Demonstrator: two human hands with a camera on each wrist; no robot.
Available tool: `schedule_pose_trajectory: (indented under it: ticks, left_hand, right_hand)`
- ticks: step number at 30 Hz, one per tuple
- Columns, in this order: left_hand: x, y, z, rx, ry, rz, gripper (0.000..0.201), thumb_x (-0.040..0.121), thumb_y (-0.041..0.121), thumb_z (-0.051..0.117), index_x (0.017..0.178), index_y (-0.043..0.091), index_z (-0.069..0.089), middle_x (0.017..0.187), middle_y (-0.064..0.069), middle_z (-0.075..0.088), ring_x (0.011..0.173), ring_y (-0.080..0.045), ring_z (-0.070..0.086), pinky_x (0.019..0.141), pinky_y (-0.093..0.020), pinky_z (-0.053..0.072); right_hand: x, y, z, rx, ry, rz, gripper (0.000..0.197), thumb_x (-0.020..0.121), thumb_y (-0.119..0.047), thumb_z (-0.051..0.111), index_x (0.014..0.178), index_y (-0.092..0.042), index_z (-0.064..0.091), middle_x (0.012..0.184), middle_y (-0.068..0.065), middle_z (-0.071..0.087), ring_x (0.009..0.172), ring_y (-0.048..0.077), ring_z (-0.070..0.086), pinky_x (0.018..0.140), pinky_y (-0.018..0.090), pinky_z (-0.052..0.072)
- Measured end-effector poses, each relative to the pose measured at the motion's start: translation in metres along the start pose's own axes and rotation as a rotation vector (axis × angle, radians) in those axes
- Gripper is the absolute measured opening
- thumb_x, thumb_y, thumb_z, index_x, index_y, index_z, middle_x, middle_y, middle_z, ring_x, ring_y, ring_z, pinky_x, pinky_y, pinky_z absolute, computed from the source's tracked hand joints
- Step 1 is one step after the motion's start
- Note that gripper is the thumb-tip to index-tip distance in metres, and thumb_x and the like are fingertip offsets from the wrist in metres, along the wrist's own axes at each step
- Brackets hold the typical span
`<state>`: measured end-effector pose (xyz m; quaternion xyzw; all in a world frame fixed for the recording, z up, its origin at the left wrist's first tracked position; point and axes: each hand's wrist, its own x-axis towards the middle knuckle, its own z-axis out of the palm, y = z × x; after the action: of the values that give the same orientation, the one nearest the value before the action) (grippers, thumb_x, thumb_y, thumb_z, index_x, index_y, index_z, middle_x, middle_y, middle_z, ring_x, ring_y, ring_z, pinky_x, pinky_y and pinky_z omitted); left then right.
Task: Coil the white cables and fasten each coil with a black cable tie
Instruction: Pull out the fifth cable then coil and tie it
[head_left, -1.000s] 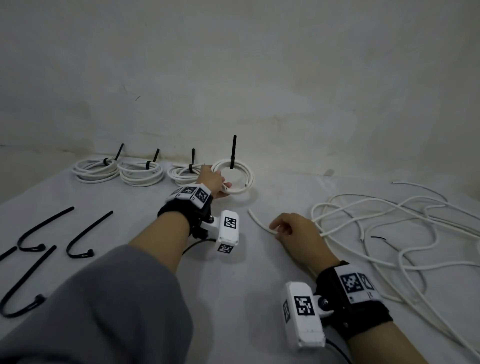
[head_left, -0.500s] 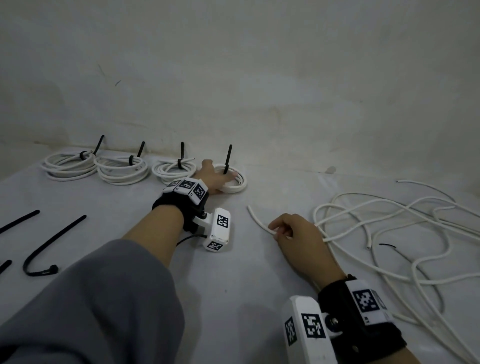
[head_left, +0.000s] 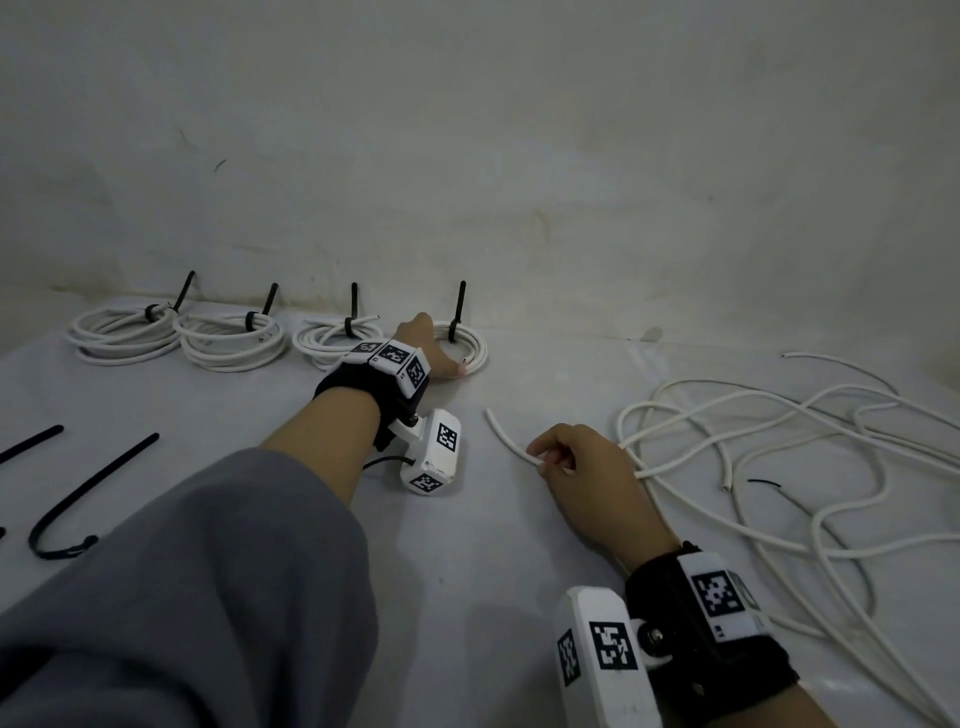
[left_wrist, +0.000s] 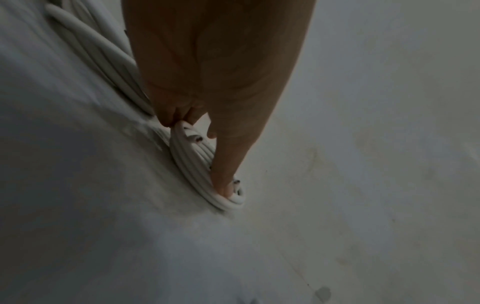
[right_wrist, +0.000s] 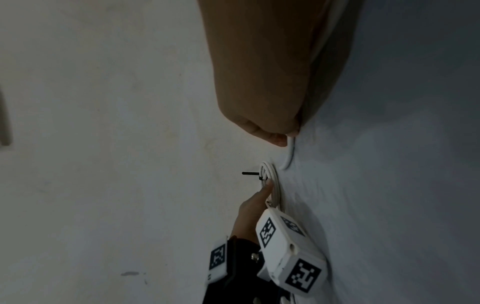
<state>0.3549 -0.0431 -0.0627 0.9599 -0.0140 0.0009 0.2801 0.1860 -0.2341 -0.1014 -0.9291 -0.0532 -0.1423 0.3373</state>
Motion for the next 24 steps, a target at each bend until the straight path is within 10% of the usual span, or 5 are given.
schedule_pose_trajectory:
  ticks: [7,11,15,19,24]
  left_hand:
    - [-0.045,0.024,-0.026,0.081,0.019,0.381,0.047,0.088,0.033,0.062,0.130,0.014,0.052,0.137,-0.016,0.043,0.138,-0.031,0.023,0.113,-0.034,0.019]
    - [-0.104,0.045,-0.041,-0.025,0.042,0.638,0.029,0.098,0.026,0.048,0.119,0.010,0.061,0.127,-0.004,0.056,0.122,-0.017,0.047,0.087,-0.014,0.028]
    - [-0.147,0.050,-0.047,-0.057,0.115,0.678,0.031,0.102,0.032,0.036,0.097,0.016,0.063,0.094,-0.001,0.069,0.082,-0.015,0.060,0.072,-0.029,0.041]
    - [-0.177,0.049,-0.056,-0.073,0.238,0.711,0.050,0.093,0.048,0.028,0.064,0.017,0.052,0.054,0.008,0.049,0.051,-0.007,0.044,0.052,-0.026,0.030]
    - [-0.197,0.046,-0.072,-0.442,0.366,0.604,0.050,0.098,0.035,0.047,0.052,0.019,0.033,0.049,0.008,0.025,0.042,-0.007,0.025,0.045,-0.022,0.017]
  right_hand:
    - [0.001,-0.008,0.000,0.067,0.056,0.012,0.024,0.091,-0.004,0.048,0.092,-0.019,0.067,0.087,0.006,0.064,0.080,0.021,0.057,0.073,0.032,0.043]
    - [0.003,-0.036,-0.013,0.128,0.054,-0.068,0.021,0.090,-0.003,0.052,0.094,-0.014,0.069,0.098,0.007,0.067,0.082,0.013,0.054,0.072,0.022,0.038]
    - [-0.004,-0.070,-0.035,0.146,0.076,-0.212,0.017,0.093,-0.003,0.053,0.101,-0.007,0.067,0.103,0.009,0.064,0.083,0.012,0.050,0.072,0.016,0.035]
    - [-0.012,-0.094,-0.063,0.281,0.147,-0.305,0.008,0.090,-0.006,0.060,0.090,-0.012,0.066,0.086,-0.003,0.062,0.068,-0.001,0.051,0.064,0.008,0.037]
    - [-0.015,-0.100,-0.099,0.343,0.096,-0.362,0.006,0.089,-0.014,0.064,0.088,-0.020,0.063,0.070,-0.007,0.060,0.059,0.001,0.050,0.059,0.021,0.044]
